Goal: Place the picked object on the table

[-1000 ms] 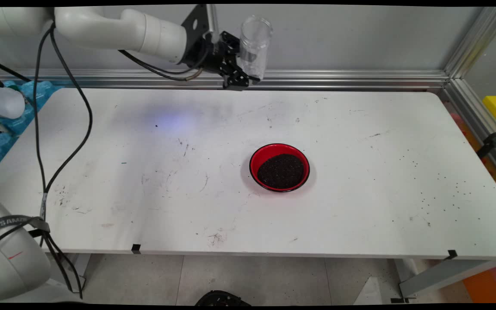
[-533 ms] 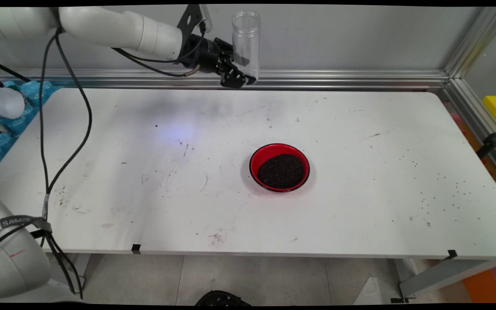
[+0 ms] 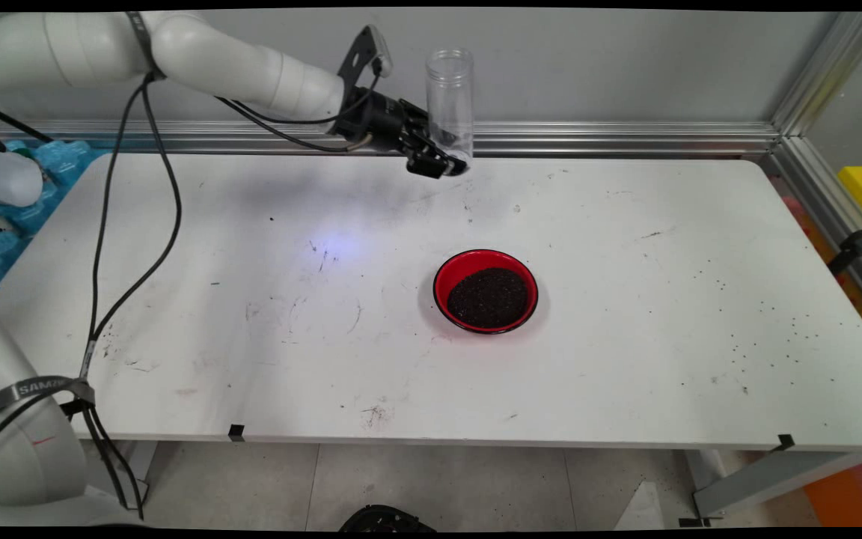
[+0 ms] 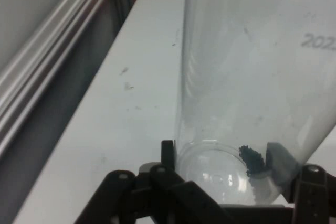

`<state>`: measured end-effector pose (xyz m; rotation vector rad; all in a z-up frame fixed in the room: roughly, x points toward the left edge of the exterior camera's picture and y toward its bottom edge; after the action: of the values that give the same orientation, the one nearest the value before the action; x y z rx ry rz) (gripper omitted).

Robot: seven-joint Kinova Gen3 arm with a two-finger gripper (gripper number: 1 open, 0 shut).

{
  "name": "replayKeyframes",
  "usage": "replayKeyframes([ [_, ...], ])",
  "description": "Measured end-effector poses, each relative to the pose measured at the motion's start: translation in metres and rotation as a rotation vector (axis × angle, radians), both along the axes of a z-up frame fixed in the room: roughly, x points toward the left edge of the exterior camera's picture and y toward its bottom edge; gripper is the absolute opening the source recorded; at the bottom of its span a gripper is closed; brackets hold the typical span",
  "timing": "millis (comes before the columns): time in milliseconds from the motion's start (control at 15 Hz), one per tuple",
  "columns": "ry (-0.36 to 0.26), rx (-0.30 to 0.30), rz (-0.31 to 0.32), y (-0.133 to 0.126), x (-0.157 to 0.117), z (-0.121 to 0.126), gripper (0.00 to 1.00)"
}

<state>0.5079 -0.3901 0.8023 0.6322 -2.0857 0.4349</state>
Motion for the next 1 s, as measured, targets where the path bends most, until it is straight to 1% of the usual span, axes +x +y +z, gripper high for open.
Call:
replayKeyframes([
  [333,0.027,0.023,-0.006,-0.001,-0.018,-0.015,0.0],
  [533,0.026,0.044,0.005,-0.001,-0.024,-0.035,0.0],
  [733,0.018,0.071,0.006,-0.001,-0.027,-0.061,0.0],
  [1000,0.013,0.082,0.002,-0.003,-0.03,-0.086,0.0],
])
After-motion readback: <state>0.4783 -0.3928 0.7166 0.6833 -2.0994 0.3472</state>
